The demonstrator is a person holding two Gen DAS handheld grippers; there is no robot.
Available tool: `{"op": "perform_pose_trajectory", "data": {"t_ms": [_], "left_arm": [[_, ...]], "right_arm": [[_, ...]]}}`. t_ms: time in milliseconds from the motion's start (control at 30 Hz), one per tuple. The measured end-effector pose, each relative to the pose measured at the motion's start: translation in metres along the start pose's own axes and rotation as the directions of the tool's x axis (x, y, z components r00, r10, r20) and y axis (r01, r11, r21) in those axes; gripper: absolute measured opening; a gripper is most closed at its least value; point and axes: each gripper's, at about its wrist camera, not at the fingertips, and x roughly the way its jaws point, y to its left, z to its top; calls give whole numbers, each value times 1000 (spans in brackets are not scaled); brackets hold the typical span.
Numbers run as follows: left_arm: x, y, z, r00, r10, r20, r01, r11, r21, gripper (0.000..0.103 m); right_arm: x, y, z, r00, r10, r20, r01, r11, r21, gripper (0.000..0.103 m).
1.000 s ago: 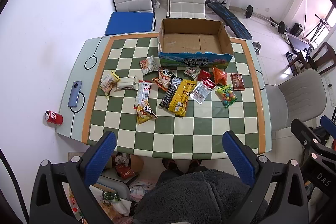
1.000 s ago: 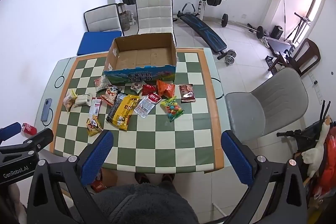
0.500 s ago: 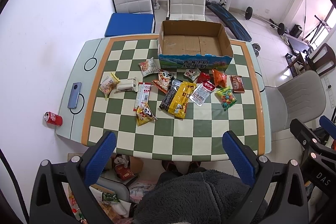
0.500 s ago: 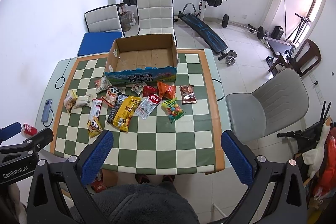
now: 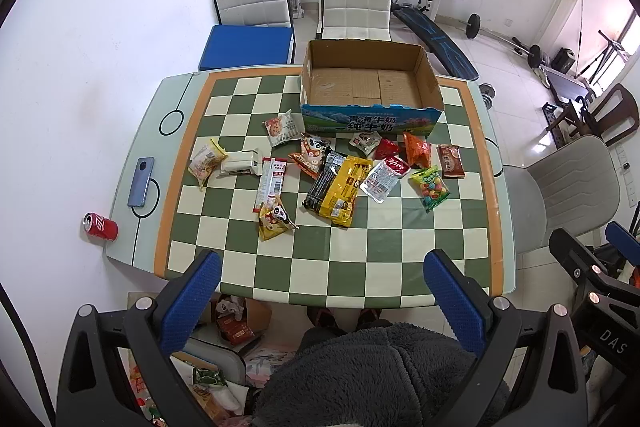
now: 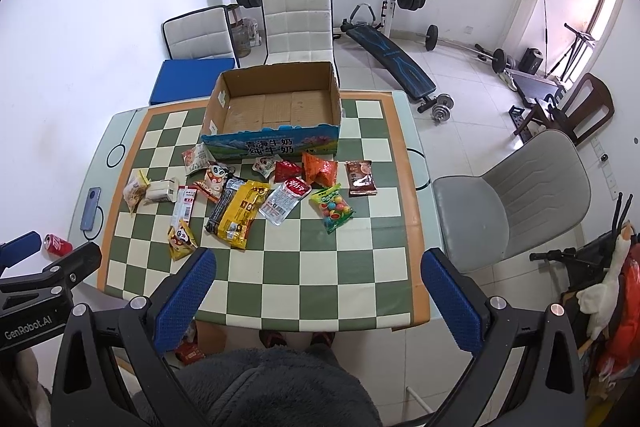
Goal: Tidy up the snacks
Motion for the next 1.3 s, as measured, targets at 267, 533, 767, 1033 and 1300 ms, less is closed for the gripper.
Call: {"op": "perform_pose_trajectory", "data": {"t_ms": [267, 533, 767, 1033, 1300], "left_arm": [[0, 0, 0, 1000, -2, 3, 2, 1000, -2, 103], [-1, -1, -2, 1000, -6, 12, 6, 1000, -3, 103], [-1, -1, -2, 1000, -7, 10, 7, 1000, -4, 103], [-1, -2, -4, 1000, -9, 13, 9, 1000, -6, 103], [1, -4, -4, 1000, -13, 19, 13, 1000, -5, 103]], "right_arm": [[1, 1, 1, 1000, 5, -3, -5, 1000, 4, 103], [1, 2, 2, 1000, 4, -1, -4, 1000, 4, 103], [1, 2, 3, 1000, 5, 0, -5, 1000, 3, 103], [0, 3, 4, 1000, 7, -2, -7, 1000, 2, 103], [3, -2, 2, 999, 36, -16, -36, 999, 11, 103]]}}
